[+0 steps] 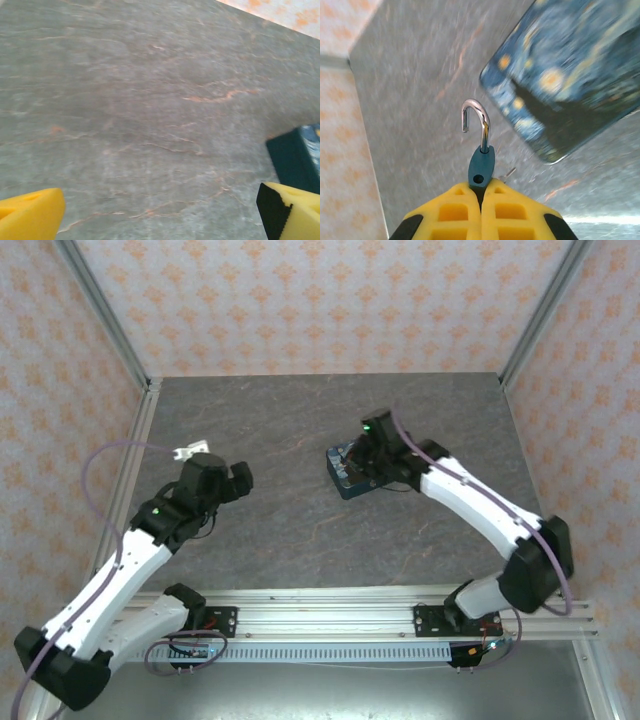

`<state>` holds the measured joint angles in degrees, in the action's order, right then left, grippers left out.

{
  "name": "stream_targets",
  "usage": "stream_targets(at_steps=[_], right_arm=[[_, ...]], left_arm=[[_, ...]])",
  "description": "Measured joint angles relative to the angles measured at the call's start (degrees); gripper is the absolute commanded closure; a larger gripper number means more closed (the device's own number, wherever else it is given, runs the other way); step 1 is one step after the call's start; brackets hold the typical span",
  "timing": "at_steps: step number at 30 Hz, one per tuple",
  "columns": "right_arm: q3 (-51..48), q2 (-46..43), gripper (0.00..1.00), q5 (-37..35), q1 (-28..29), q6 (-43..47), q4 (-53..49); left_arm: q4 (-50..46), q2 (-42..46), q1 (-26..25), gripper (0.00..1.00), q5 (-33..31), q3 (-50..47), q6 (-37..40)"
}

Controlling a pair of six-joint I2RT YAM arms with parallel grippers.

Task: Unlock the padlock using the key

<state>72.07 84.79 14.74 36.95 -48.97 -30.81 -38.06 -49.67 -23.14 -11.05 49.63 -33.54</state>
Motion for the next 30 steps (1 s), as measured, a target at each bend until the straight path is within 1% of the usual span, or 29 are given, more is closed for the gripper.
stream_targets(at_steps=[3, 8, 12, 14, 15, 16, 17, 18, 20, 21, 22, 24, 30], right_arm=[[4.5, 9.5, 1.0, 3.6, 4.7, 1.0, 0.4], [13.7, 25.4, 1.0, 9.7, 10.7, 2.4, 1.1], [20.9, 35.3, 1.0, 13.4, 12.7, 3.7, 1.1], [24.0, 38.7, 1.0, 14.4, 12.8, 4.5, 0.7], [25.4, 40.0, 0.98, 14.7, 12.7, 5.0, 0.2], [26.5, 41.0, 0.95, 15.0, 12.7, 5.4, -0.3], [27.6, 41.8, 0.89, 15.2, 12.6, 5.9, -0.8], [28.4, 42.2, 0.8, 15.3, 12.6, 6.3, -1.4], [29.5, 42.5, 0.65, 15.3, 12.5, 7.3, -2.6], [30.1, 42.5, 0.59, 15.3, 12.5, 7.7, -3.5], [30.7, 42.5, 0.55, 15.3, 12.5, 8.2, -4.0], [32.1, 42.5, 0.49, 15.0, 12.5, 8.9, -5.4], [33.0, 41.6, 0.41, 12.3, 12.1, 10.8, -9.3]], left_arm=[[-2.9, 2.5, 2.5, 0.0, 0.7, -1.5, -0.3], [-5.6, 3.5, 3.0, 0.0, 4.4, -4.7, -2.5], [-6.3, 5.6, 3.1, 0.0, 7.1, -7.6, -4.8], [-6.4, 7.1, 3.0, 0.0, 7.9, -9.0, -5.7], [-6.5, 7.8, 3.1, 0.0, 8.3, -9.6, -6.2], [-6.6, 8.5, 3.1, 0.0, 8.6, -10.2, -6.7], [-6.6, 9.3, 3.0, 0.0, 8.9, -10.8, -7.1], [-6.7, 10.0, 3.0, 0.0, 9.2, -11.3, -7.4], [-6.7, 11.2, 3.0, 0.0, 9.4, -12.4, -8.0], [-6.7, 11.6, 3.0, 0.0, 9.5, -12.9, -8.3], [-6.7, 11.9, 3.1, 0.0, 9.6, -13.2, -8.5], [-6.7, 12.2, 3.1, 0.0, 9.6, -13.8, -8.7], [-6.3, 11.6, 3.1, 0.0, 9.6, -13.9, -8.2]])
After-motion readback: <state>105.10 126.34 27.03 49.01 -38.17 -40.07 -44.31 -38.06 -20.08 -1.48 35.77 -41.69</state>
